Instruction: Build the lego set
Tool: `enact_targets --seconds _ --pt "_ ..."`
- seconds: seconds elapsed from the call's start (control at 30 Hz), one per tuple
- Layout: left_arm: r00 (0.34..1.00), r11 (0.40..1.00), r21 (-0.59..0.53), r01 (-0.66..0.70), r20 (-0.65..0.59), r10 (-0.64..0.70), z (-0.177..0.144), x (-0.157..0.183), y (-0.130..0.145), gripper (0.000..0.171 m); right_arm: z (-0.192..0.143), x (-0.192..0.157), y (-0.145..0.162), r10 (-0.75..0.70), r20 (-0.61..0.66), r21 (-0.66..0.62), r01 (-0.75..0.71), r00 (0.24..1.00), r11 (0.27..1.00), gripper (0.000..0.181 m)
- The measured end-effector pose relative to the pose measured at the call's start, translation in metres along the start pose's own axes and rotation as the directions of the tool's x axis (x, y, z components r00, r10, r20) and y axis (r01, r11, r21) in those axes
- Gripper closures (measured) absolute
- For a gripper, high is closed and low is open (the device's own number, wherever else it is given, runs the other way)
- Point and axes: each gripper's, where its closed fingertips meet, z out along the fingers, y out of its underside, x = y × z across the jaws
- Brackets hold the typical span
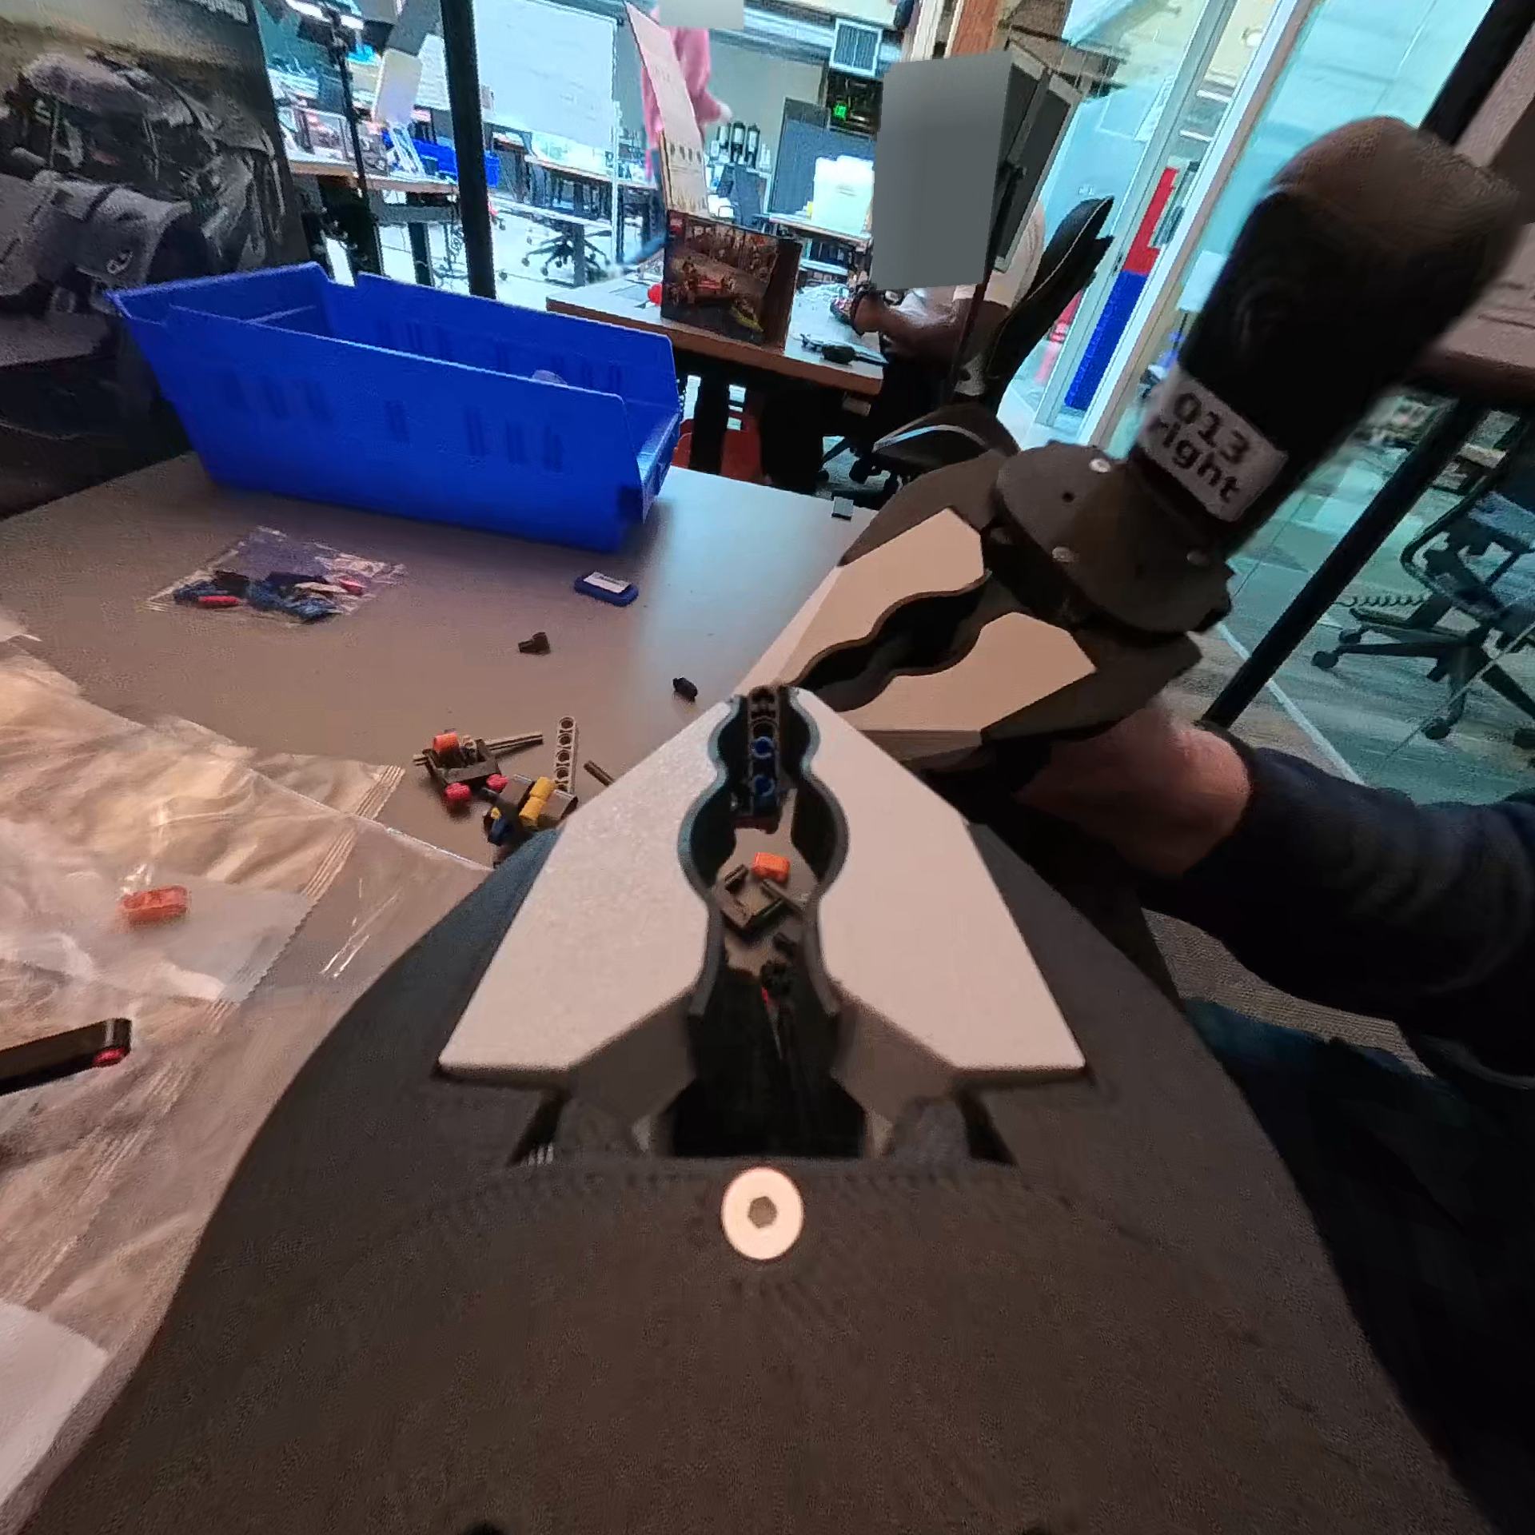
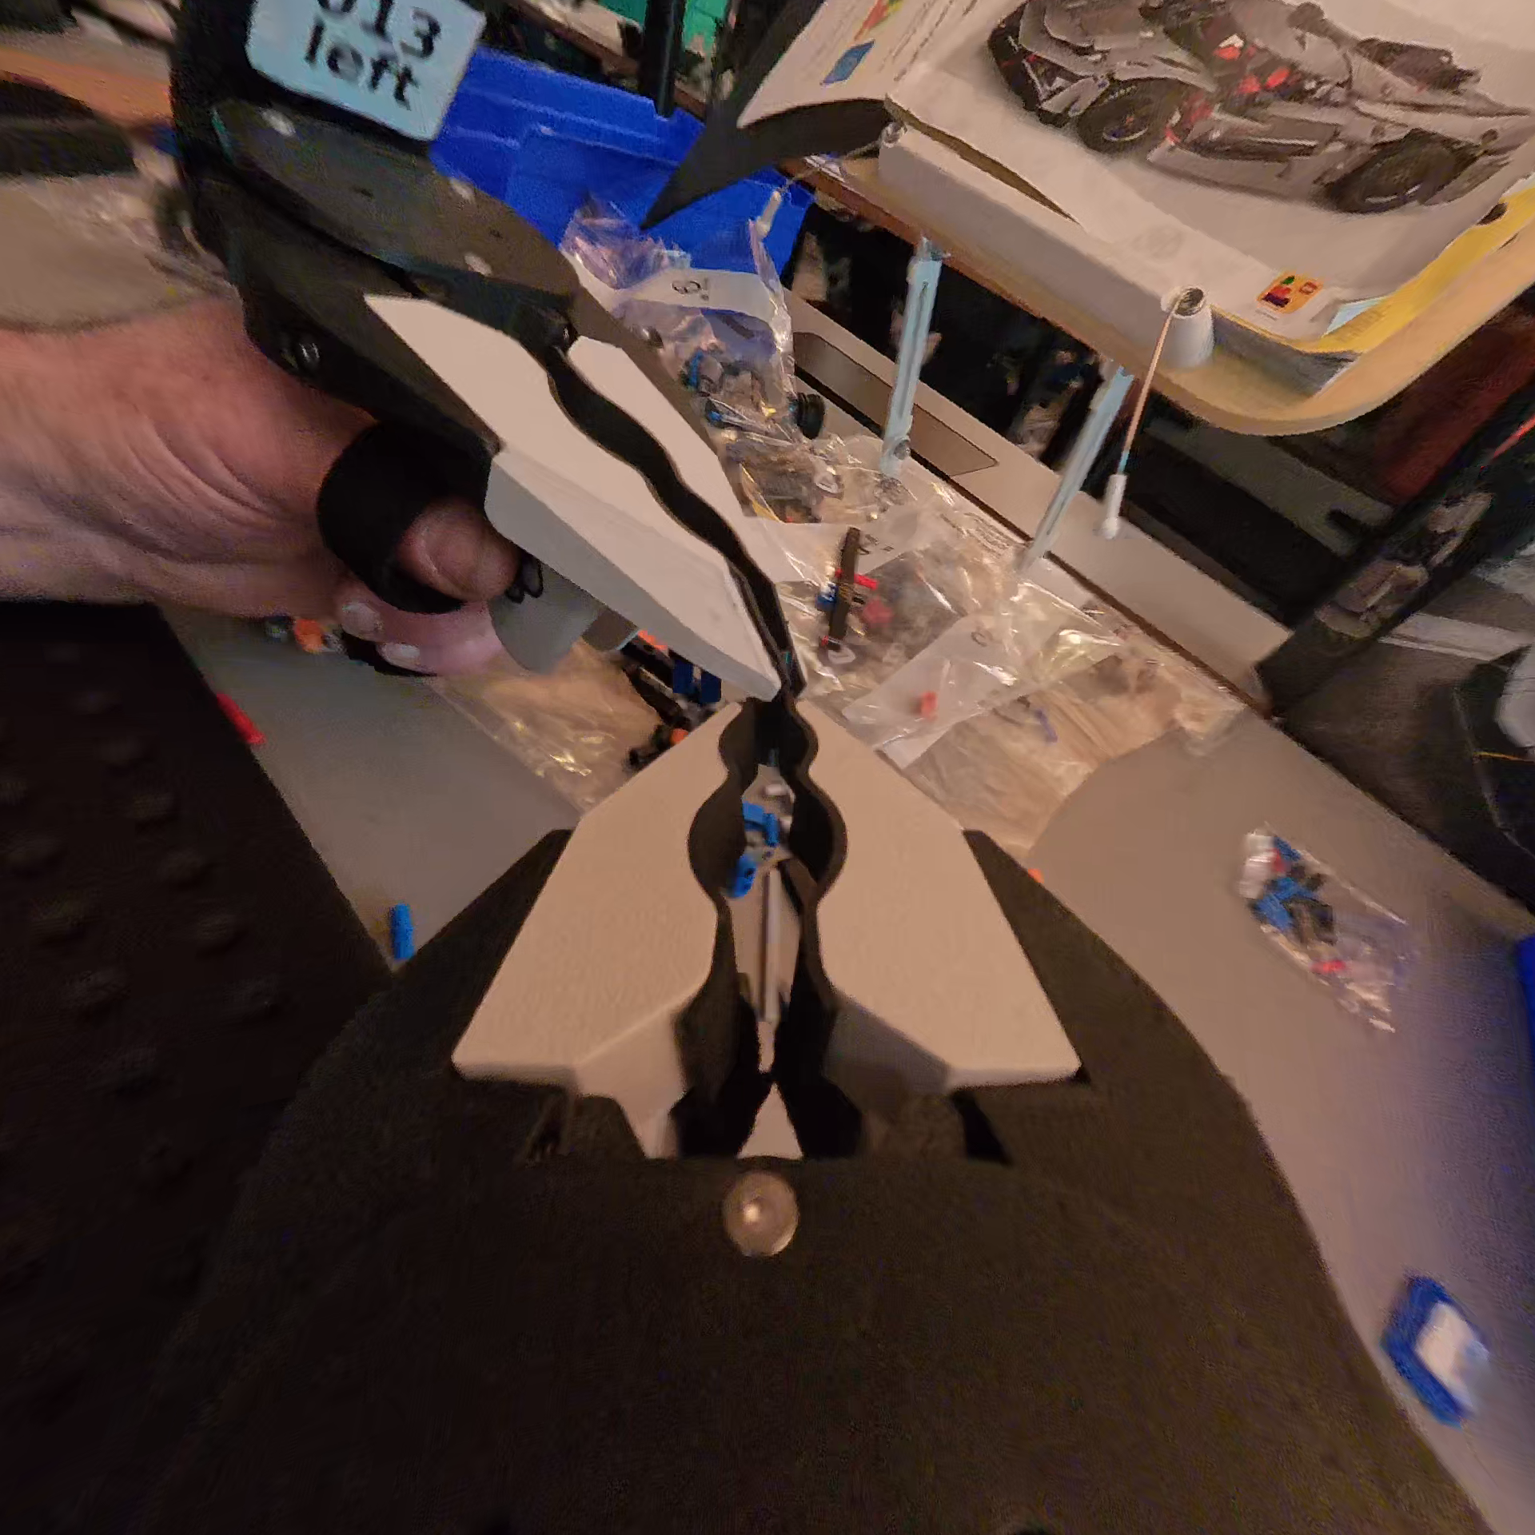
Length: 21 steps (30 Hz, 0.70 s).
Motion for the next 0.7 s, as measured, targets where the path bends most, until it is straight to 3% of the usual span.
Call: enact_targets --seconds 0.13,0.2,0.23,0.3,0.43,0.47,0.6,0.67,0.7 --pt "1.000 1.000 0.015 0.003 0.028 -0.003 -0.001 0.000 -0.004 0.166 0.000 0.000 0.000 0.022 0.020 0.007 -0.022 1.000 1.000 0.180" --pt "0.993 0.955 0.278 0.106 0.010 -0.114 -0.033 -0.009 -0.049 0.166 0.002 0.009 0.030 -0.008 -0.028 -0.147 0.004 1.000 0.989 0.180" --pt "0.989 0.926 0.363 0.102 0.067 -0.135 -0.055 -0.025 -0.062 0.166 -0.002 0.008 0.027 -0.007 -0.027 -0.130 0.003 1.000 0.992 0.180" --pt "0.989 0.957 0.284 0.061 0.112 -0.097 -0.054 -0.027 -0.050 0.166 -0.003 0.002 0.018 0.027 0.010 -0.075 -0.026 1.000 0.997 0.180" --pt "0.993 0.983 0.162 0.090 0.060 -0.101 -0.027 -0.021 -0.028 0.166 0.006 0.006 0.033 0.146 0.057 -0.138 -0.137 0.988 0.981 0.179" --pt "0.991 0.983 0.138 0.121 0.043 -0.128 -0.024 -0.022 -0.022 0.166 0.008 0.007 0.037 0.163 0.068 -0.161 -0.151 0.984 0.975 0.172" --pt "0.987 0.975 0.161 0.154 0.029 -0.160 -0.022 -0.025 -0.021 0.166 0.010 0.006 0.042 0.208 0.111 -0.184 -0.186 0.972 0.965 0.163" --pt "0.984 0.971 0.175 0.166 0.029 -0.173 -0.024 -0.027 -0.023 0.165 0.003 0.013 0.033 0.226 0.110 -0.113 -0.214 0.968 0.970 0.181" --pt "0.984 0.969 0.182 0.165 0.031 -0.173 -0.025 -0.027 -0.024 0.165 0.001 0.015 0.032 0.233 0.110 -0.099 -0.223 0.966 0.970 0.181"
